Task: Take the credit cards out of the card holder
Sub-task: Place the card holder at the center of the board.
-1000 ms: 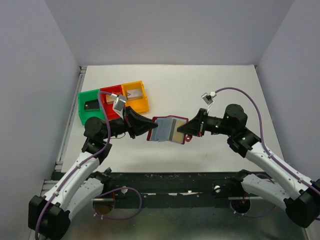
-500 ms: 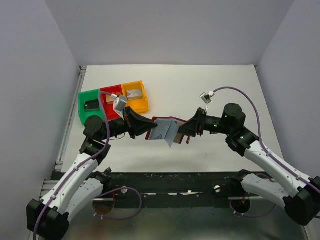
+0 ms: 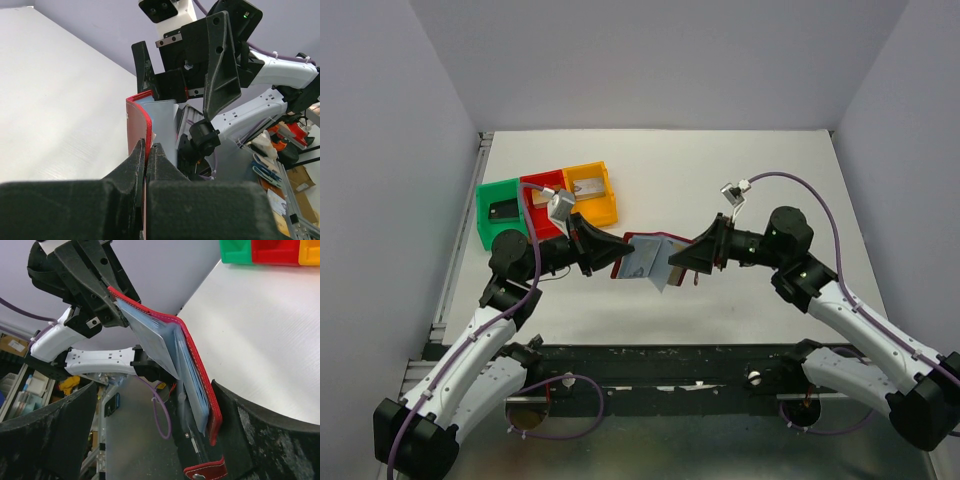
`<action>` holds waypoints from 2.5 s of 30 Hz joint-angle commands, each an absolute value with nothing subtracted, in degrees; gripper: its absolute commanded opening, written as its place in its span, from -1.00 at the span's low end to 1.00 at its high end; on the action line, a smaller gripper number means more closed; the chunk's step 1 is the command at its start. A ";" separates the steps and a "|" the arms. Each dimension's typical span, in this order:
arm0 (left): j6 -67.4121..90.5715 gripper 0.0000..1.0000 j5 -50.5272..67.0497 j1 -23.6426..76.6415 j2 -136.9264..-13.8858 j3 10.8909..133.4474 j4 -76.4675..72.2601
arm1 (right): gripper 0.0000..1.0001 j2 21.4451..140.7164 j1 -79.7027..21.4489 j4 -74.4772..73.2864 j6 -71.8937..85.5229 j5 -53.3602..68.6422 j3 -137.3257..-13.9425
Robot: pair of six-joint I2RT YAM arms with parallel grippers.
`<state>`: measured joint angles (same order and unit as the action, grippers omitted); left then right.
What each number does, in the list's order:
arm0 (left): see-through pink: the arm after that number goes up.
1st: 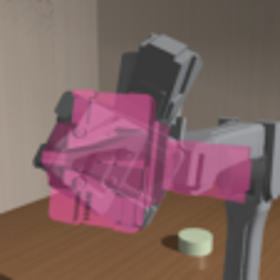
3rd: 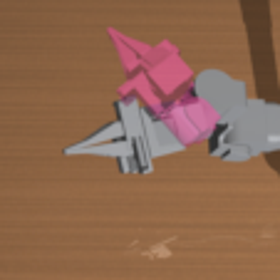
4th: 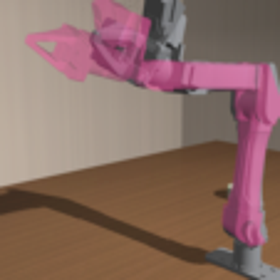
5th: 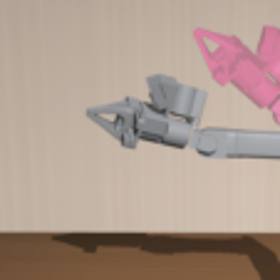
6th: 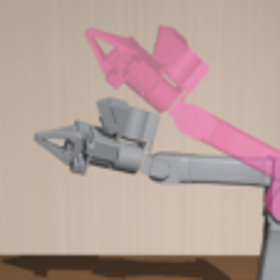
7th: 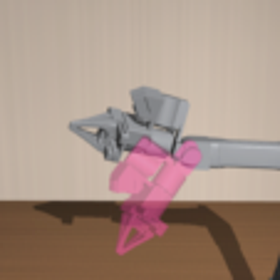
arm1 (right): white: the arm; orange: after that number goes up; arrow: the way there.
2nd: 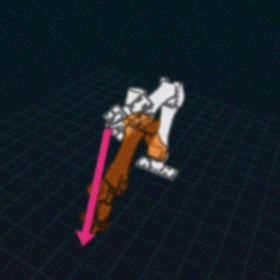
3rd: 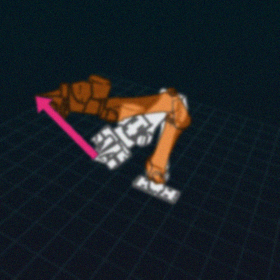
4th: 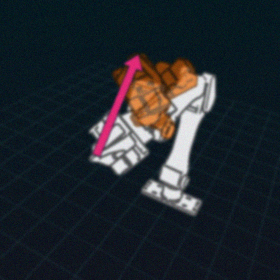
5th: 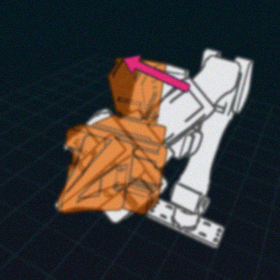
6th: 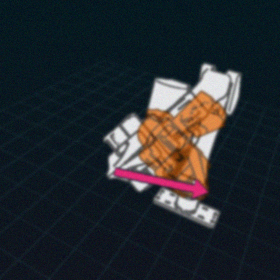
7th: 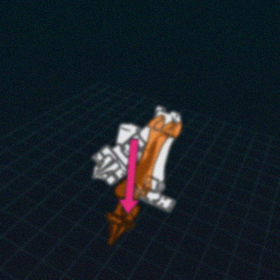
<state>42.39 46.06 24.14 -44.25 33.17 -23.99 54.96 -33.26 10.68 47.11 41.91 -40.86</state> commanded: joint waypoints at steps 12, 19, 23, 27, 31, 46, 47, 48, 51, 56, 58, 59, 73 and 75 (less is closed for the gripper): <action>45.96 -1.00 44.91 24.43 -44.82 31.20 -30.58 | -0.30 57.48 -33.31 3.17 42.90 43.59 -44.73; 50.44 -0.47 47.10 24.43 -47.54 28.74 -37.51 | -0.99 57.57 -33.31 -4.04 39.03 43.15 -46.85; 52.73 -0.02 48.69 24.35 -49.21 28.21 -41.04 | -0.99 57.66 -33.31 -6.15 37.53 42.63 -47.37; 53.52 0.12 49.66 24.35 -49.66 28.48 -42.18 | -0.99 57.83 -33.31 -7.47 36.65 41.93 -47.64; 52.74 0.07 50.10 24.43 -50.45 28.56 -41.93 | -0.99 58.01 -33.31 -8.26 36.21 41.48 -47.81; 50.45 -0.06 51.50 24.43 -53.96 28.21 -39.91 | -0.99 59.85 -33.31 -12.12 33.93 42.63 -51.06; 50.28 0.03 51.50 24.52 -54.14 28.13 -39.55 | -0.99 59.94 -33.31 -12.48 33.66 42.45 -51.24; 50.27 0.07 51.50 24.52 -54.23 28.21 -39.29 | -0.99 60.12 -33.31 -13.00 33.75 42.19 -51.33; 50.01 0.08 51.42 24.52 -54.40 28.04 -39.11 | -0.99 60.21 -33.31 -13.88 33.22 41.66 -51.94; 49.57 -0.44 51.24 24.78 -55.63 28.56 -38.85 | -0.99 60.12 -33.31 -15.20 32.61 41.14 -52.38; 49.40 -0.76 50.54 24.79 -56.60 28.91 -38.85 | -1.00 60.12 -33.31 -16.25 32.26 40.08 -52.56; 49.39 -0.89 50.36 24.79 -57.30 29.09 -39.02 | -0.99 60.12 -33.40 -17.04 31.82 39.38 -52.65; 44.38 -1.00 35.79 24.79 -66.43 38.84 -20.93 | 0.52 57.05 -32.34 -39.46 24.35 7.14 -59.15; 46.13 -1.00 34.02 24.79 -70.82 39.90 -20.74 | 0.49 55.73 -32.34 -37.72 23.39 6.42 -57.58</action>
<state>46.09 42.30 24.77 -64.88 36.49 -26.61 58.19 -32.56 -32.60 26.74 18.13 -57.58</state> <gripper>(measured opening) 0.061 0.756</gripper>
